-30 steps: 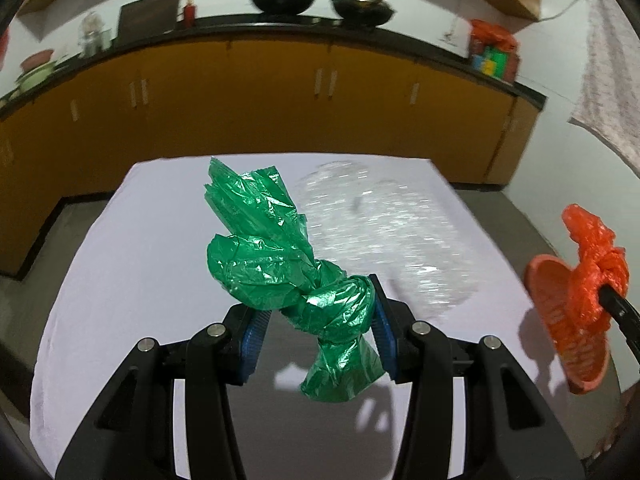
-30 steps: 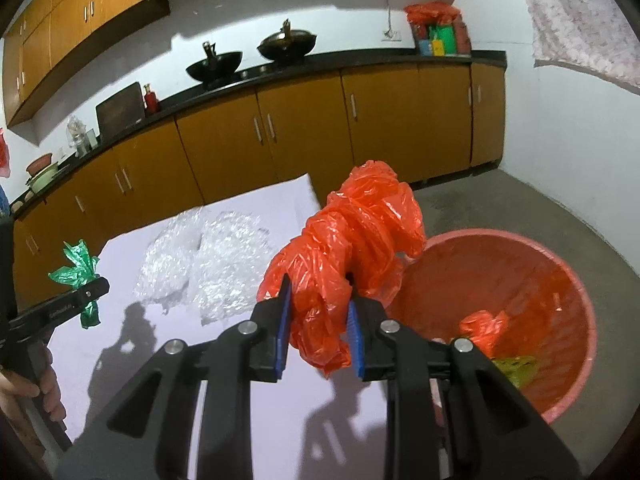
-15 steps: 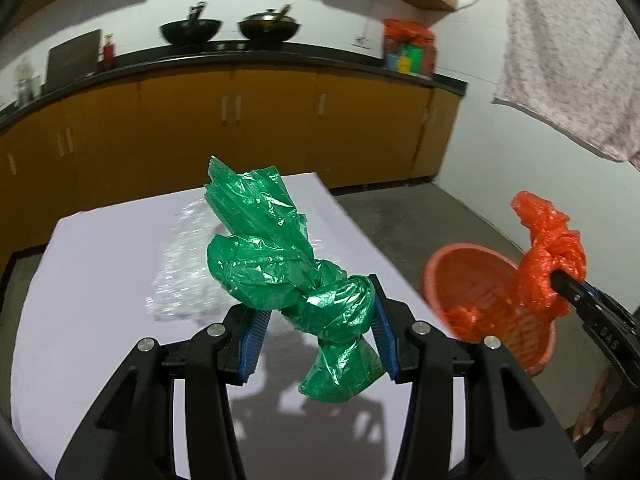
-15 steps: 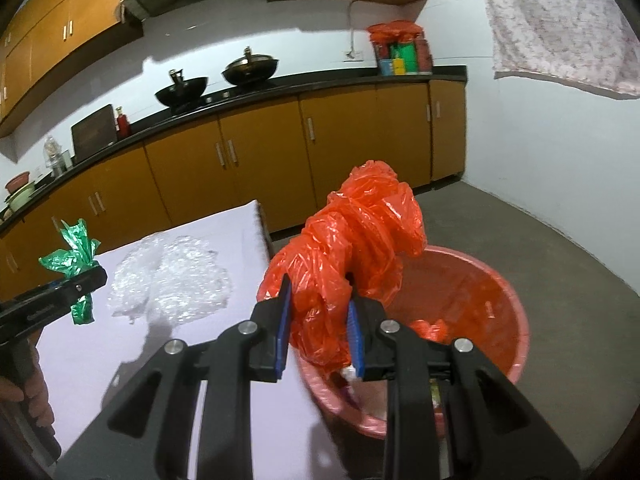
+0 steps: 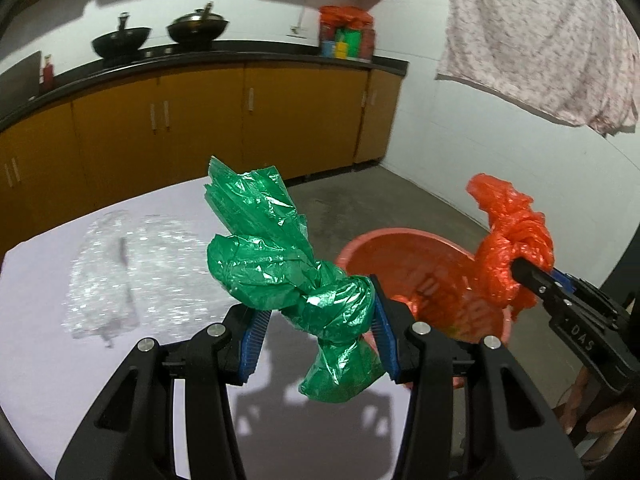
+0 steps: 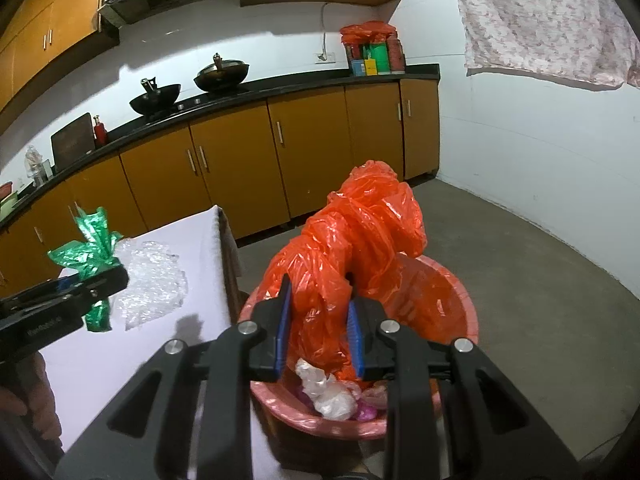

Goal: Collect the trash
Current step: 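Carry green and orange bags over the wastebasket and open both tools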

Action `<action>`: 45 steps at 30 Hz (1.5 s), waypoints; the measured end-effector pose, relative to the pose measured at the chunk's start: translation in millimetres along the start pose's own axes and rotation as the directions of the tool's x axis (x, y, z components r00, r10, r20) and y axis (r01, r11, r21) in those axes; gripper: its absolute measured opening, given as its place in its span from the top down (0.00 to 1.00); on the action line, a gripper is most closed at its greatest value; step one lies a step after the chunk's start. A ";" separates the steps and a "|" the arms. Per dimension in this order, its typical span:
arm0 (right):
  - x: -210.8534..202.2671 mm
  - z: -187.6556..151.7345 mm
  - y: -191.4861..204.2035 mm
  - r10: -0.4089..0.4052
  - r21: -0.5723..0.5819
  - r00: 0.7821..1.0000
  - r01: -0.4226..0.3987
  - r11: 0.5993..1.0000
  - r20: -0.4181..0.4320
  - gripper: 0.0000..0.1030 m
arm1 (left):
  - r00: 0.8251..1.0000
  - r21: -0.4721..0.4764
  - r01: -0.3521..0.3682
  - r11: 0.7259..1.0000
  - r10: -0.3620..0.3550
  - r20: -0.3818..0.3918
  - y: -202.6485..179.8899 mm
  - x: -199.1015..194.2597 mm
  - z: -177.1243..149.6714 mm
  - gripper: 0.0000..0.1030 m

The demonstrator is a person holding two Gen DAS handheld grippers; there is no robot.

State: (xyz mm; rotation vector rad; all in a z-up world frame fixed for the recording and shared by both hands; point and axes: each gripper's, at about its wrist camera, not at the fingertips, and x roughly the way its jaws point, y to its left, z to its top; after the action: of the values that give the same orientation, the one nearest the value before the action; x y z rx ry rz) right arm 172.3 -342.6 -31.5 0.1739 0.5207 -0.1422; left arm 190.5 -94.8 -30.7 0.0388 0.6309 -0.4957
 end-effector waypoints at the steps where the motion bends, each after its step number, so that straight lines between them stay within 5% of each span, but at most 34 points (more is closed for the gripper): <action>1: 0.1 -0.3 -3.1 -0.003 0.001 1.000 0.003 1.000 -0.001 0.76 | 1.000 0.004 0.008 1.000 -0.008 -0.003 -3.3 2.4 -0.1 0.54; 38: 44.0 -5.7 -53.4 -0.029 0.058 0.998 0.033 0.998 -0.060 0.74 | 0.981 0.064 0.135 0.989 -0.124 -0.150 -74.0 89.0 -4.4 0.53; 45: 48.6 -6.4 -58.1 0.005 0.088 0.998 0.001 0.996 -0.061 0.67 | 0.974 0.054 0.158 0.986 -0.147 -0.170 -72.3 97.4 -6.6 0.38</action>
State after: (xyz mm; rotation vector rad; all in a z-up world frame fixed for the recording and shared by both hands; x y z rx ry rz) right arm 200.6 -402.4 -69.0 0.2655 0.5760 -0.1583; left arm 221.6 -199.6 -83.8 0.0963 0.7835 -0.6676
